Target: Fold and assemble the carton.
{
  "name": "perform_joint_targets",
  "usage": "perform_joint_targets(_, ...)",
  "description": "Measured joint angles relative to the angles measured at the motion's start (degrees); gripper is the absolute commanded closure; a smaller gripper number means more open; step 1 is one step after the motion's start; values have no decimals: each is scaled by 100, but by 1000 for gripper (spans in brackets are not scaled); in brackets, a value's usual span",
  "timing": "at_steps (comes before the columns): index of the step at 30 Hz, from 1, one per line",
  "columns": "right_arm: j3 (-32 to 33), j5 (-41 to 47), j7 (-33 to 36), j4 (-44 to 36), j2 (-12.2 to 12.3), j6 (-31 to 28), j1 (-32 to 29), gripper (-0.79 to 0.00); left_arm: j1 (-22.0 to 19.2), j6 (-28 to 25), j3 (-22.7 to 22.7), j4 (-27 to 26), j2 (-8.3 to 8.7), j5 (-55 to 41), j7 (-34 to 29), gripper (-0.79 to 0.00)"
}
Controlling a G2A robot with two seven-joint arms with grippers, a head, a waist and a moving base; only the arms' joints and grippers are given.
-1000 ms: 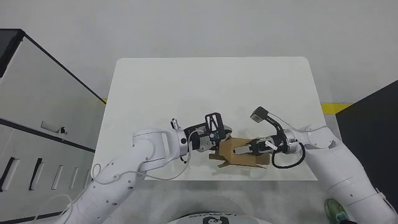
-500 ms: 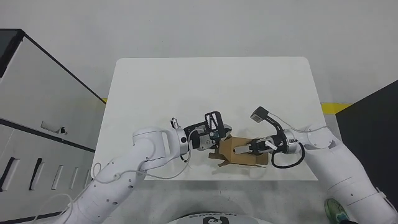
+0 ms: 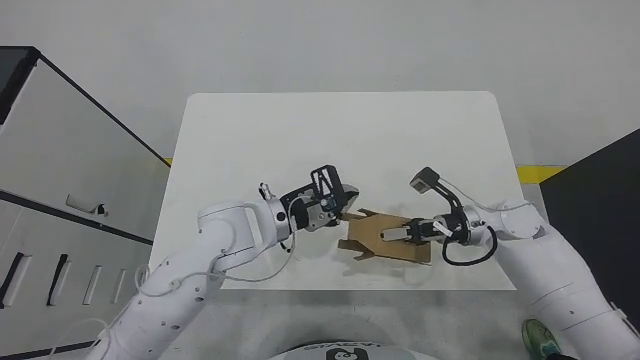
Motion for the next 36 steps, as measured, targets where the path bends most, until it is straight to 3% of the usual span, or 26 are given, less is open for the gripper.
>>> perform_joint_targets(11,408,689,112,-20,99,111,-149,0,357,100,-528,-132,92,26,150,0)
perform_joint_targets(21,412,715,-23,-115,86,185,-212,0,397,191,-496,-111,85,46,242,0)
perform_joint_targets(36,775,1785,821,-80,121,821,-82,0,694,-32,-954,-358,160,-97,681,0)
